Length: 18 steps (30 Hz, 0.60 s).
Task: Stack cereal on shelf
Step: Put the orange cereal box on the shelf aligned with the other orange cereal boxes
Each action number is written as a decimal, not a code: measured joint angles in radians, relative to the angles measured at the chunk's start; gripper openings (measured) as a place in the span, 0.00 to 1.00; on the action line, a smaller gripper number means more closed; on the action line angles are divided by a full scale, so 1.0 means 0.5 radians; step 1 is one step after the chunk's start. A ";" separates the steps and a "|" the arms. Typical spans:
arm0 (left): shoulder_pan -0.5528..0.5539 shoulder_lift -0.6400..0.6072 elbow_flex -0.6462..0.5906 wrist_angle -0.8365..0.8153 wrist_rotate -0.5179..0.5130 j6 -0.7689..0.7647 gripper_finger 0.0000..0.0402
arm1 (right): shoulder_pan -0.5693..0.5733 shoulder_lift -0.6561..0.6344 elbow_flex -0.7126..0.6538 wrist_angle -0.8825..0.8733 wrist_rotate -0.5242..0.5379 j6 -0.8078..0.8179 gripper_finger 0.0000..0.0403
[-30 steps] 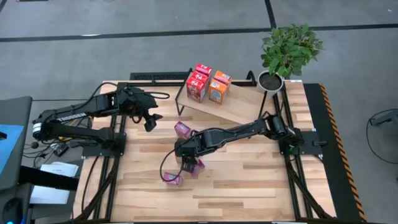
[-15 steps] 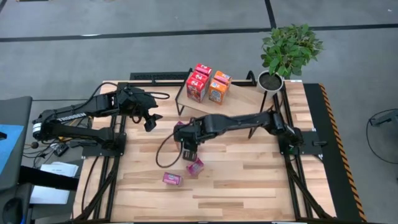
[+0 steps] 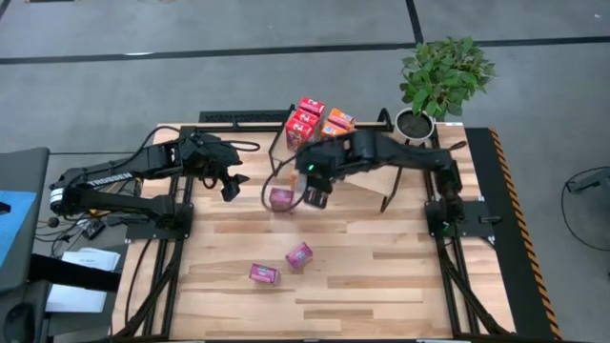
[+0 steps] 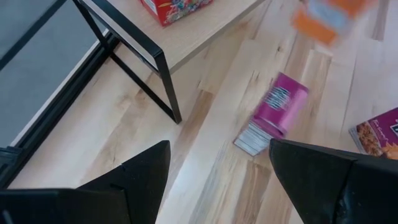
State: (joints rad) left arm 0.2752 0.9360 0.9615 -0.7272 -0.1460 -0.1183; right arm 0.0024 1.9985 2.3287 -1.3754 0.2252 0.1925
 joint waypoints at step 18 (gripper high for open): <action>-0.001 0.000 0.000 0.006 -0.001 -0.072 0.66 | -0.324 -0.320 -0.002 -0.198 0.079 -0.102 0.35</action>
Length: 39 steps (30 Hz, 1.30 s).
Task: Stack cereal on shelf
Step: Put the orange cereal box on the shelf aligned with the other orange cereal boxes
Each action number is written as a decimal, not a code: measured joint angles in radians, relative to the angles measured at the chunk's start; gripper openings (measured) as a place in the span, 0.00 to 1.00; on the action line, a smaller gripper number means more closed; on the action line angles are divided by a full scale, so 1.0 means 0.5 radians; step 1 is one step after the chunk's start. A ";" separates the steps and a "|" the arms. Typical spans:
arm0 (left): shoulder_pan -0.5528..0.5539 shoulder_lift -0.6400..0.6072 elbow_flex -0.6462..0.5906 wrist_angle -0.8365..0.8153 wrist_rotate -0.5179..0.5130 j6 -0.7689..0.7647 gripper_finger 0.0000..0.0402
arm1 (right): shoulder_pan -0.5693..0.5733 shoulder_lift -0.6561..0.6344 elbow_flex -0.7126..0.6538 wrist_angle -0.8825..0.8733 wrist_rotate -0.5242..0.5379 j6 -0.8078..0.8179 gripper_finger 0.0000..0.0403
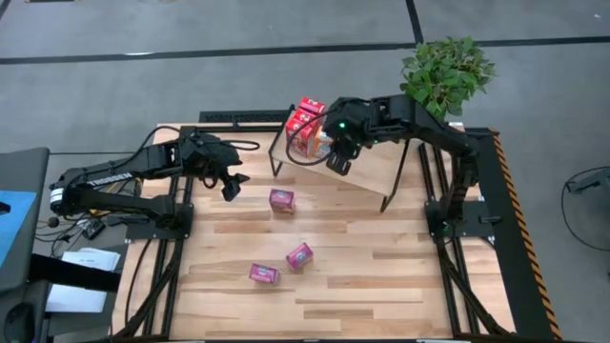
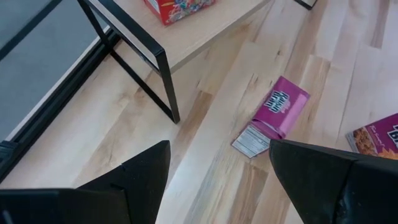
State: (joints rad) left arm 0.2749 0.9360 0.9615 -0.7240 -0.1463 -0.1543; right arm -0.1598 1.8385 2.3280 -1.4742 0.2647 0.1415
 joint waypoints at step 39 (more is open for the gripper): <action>0.001 0.000 0.000 0.084 -0.097 -0.154 0.66 | -0.208 -0.392 -1.167 0.783 -0.181 -0.165 0.35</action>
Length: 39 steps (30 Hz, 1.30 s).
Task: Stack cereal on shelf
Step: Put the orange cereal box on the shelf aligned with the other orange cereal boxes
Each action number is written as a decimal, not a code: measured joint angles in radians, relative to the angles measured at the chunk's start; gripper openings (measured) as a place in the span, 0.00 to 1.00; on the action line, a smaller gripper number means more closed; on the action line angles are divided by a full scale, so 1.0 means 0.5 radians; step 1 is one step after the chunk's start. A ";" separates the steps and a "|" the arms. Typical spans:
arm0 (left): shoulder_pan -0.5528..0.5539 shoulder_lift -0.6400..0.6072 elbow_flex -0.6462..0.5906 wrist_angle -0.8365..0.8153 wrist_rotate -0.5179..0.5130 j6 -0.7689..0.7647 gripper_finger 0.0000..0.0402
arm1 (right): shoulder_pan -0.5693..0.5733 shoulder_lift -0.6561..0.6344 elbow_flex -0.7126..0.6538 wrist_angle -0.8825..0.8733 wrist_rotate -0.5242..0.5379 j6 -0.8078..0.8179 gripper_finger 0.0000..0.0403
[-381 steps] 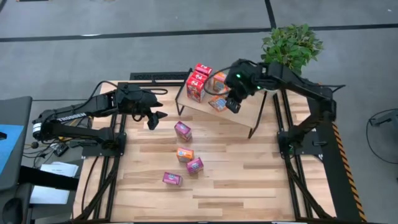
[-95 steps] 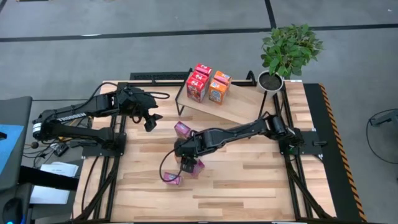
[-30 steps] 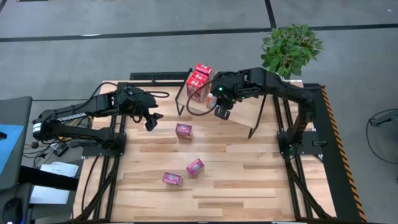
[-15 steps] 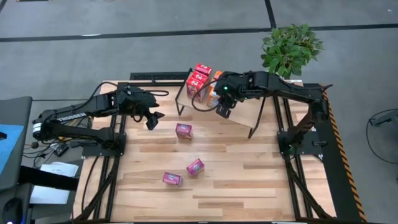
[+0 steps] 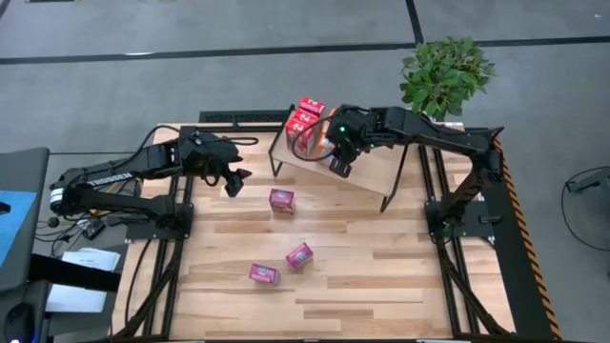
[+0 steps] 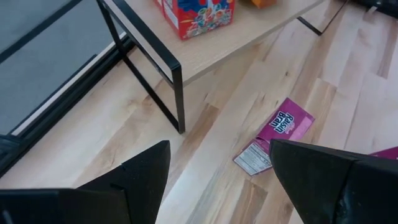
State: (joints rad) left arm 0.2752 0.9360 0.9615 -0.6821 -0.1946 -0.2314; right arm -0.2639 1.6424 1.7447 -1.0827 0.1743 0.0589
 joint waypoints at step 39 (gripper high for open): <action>-0.001 0.000 0.000 -0.001 -0.009 0.019 0.66 | -0.067 -0.069 0.220 -0.238 0.026 0.133 0.56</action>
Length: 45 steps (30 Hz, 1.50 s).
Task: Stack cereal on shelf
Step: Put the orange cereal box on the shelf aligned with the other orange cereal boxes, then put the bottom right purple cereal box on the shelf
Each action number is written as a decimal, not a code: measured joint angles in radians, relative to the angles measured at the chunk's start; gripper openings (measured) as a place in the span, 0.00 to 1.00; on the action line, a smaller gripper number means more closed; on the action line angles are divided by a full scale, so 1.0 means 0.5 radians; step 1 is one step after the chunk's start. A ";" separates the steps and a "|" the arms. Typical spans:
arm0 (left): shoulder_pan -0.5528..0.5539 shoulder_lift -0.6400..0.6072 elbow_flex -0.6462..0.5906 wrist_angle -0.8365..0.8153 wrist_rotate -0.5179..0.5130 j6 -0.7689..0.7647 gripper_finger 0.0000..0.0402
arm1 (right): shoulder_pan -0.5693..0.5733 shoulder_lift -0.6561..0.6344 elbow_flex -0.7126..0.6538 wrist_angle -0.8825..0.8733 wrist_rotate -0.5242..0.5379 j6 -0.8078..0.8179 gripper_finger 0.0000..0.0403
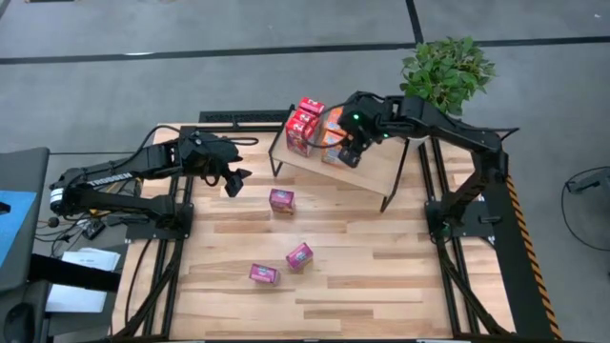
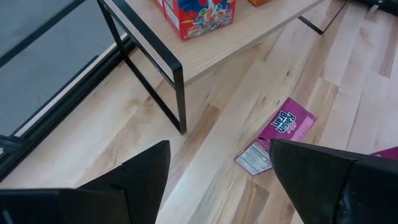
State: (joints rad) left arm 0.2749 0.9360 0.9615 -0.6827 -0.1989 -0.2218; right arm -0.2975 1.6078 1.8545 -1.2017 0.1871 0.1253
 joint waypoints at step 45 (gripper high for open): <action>0.000 -0.002 0.000 -0.140 0.125 0.038 0.66 | 0.986 0.351 -0.193 0.603 -0.655 -0.223 0.65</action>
State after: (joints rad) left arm 0.2749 0.9352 0.9615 -0.7528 -0.1364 -0.2028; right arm 0.1953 1.7830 1.7581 -0.9001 -0.1404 0.0139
